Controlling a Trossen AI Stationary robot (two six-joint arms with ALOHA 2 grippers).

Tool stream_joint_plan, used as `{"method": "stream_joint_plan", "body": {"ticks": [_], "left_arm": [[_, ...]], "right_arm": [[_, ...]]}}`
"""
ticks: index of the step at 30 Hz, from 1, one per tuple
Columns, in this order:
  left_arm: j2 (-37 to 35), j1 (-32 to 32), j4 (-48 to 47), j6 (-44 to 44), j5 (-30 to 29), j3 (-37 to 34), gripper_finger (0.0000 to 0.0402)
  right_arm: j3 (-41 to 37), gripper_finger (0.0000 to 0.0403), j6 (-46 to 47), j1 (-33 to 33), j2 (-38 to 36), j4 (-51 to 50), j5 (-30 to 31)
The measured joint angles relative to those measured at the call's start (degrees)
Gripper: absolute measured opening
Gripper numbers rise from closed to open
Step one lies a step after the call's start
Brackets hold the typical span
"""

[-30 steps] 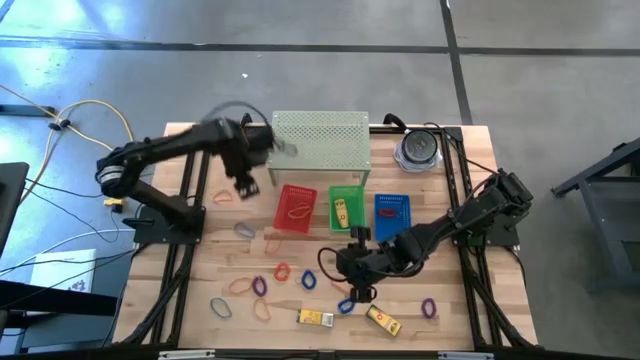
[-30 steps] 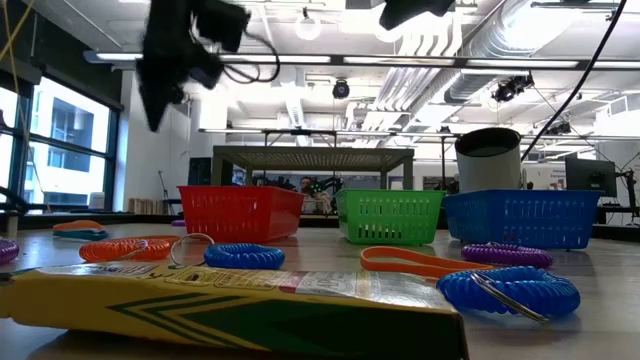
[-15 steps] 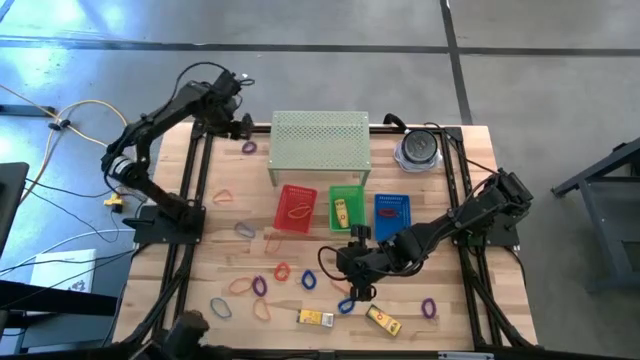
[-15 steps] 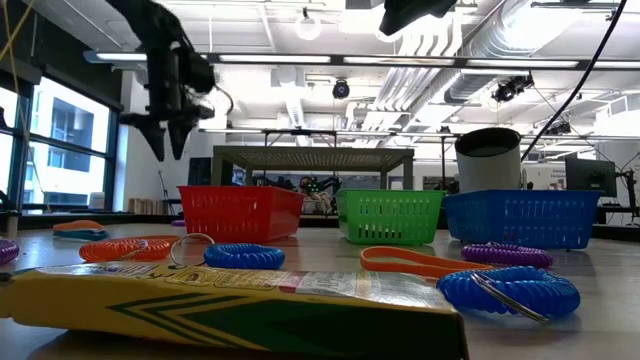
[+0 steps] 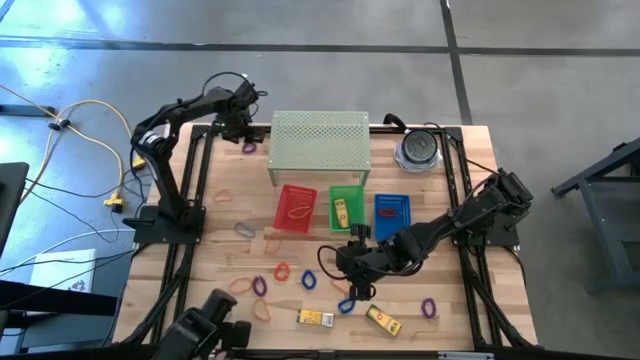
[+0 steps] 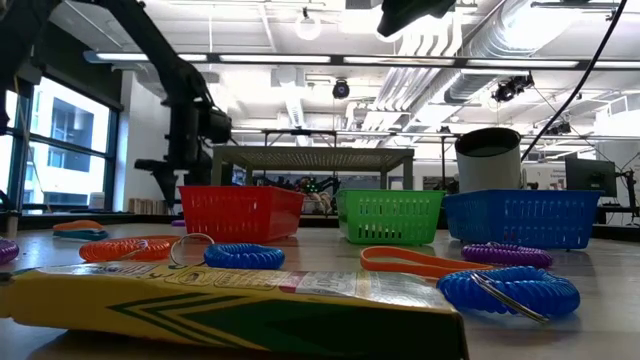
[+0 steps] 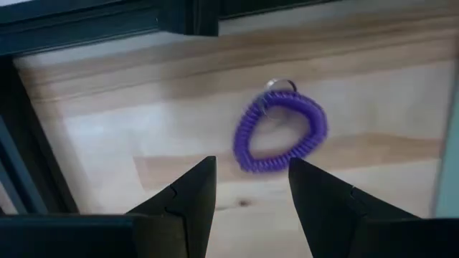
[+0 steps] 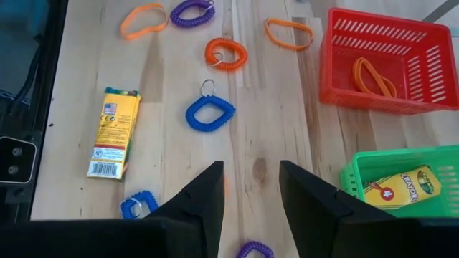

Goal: Pick & Place Office Desk Supplies
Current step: Put the purple spring keychain into the blue bin

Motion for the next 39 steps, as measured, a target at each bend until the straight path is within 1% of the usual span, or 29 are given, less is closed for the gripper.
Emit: {"method": "stream_joint_plan", "body": {"ticks": [6,11,16,25,27,30,36,37,39], "left_arm": [[2.0,0.3,1.5,-0.1,0.0,0.0,0.0167],[3.1,0.3,3.9,-0.1,0.0,0.0,0.0167],[4.2,0.4,3.1,-0.1,-0.2,0.0,0.0167],[8.0,1.0,2.8,1.0,0.2,0.3,0.0164],[8.2,1.0,2.8,1.5,0.2,0.3,0.0154],[8.3,0.9,2.8,2.4,0.1,0.3,0.0123],[8.4,0.9,0.9,4.7,-1.0,0.2,0.0023],[8.4,0.8,0.5,4.8,-1.7,0.2,0.0015],[8.3,0.2,-0.3,4.9,-3.2,0.3,0.0011]], "right_arm": [[0.0,0.0122,0.1,0.0,0.0,0.4,0.0],[0.0,0.0122,2.1,0.0,0.0,0.3,0.0],[0.0,0.0122,4.3,0.0,0.0,0.3,0.0],[0.0,0.0122,5.7,0.0,0.0,0.3,-0.4],[0.0,0.0122,5.8,0.0,0.0,0.3,-0.5],[0.0,0.0122,5.7,0.0,0.0,0.3,-0.5],[0.0,0.0122,5.6,0.0,0.0,0.3,-0.5],[0.0,0.0122,5.6,0.0,0.0,0.3,-0.5],[0.0,0.0122,5.6,0.0,0.0,0.3,-0.5]]}}
